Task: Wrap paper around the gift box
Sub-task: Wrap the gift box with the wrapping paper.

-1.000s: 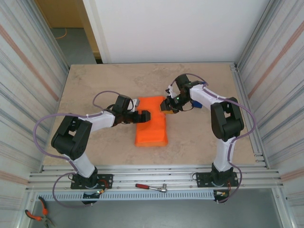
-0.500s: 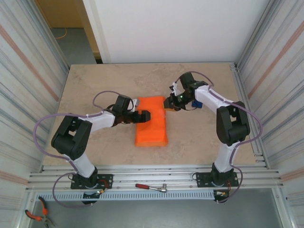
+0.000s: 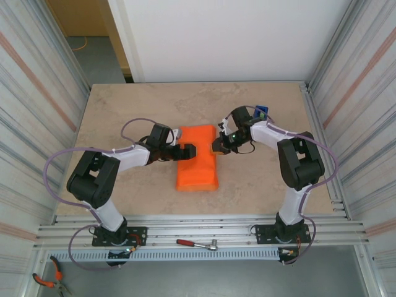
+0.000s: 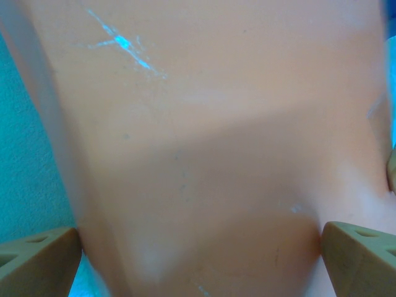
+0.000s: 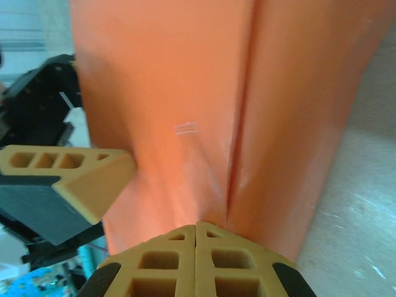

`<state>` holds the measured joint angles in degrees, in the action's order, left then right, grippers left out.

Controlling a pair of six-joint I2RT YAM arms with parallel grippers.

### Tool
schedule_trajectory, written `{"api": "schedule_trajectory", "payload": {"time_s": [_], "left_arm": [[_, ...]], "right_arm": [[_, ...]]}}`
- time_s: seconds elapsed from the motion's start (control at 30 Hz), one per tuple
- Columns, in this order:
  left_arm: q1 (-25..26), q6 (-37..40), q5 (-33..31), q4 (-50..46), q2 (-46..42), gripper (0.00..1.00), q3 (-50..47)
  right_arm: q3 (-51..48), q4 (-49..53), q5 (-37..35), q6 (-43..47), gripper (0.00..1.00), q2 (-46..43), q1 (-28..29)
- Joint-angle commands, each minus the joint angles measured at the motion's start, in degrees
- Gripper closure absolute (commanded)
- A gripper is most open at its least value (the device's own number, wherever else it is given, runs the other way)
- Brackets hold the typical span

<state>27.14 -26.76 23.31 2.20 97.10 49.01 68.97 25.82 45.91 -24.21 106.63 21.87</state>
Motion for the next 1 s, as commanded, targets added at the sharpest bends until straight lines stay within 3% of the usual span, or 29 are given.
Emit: {"api": "schedule_trajectory", "payload": {"time_s": [0.0,0.4,0.97], "left_arm": [[1.0,2.7,-5.5,-9.3,3.7,0.01,-2.0],[1.0,2.7,-5.6,-9.4,3.5,0.01,-1.9],[1.0,2.8,-5.6,-9.5,3.6,0.01,-1.8]], "right_arm": [[-3.2,-3.6,0.8,-2.5,1.00,-1.8,-0.4],[-10.5,-13.3,3.6,-9.1,1.00,-7.7,-3.7],[-10.5,-15.2,3.1,-9.7,1.00,-3.5,-3.7]]}}
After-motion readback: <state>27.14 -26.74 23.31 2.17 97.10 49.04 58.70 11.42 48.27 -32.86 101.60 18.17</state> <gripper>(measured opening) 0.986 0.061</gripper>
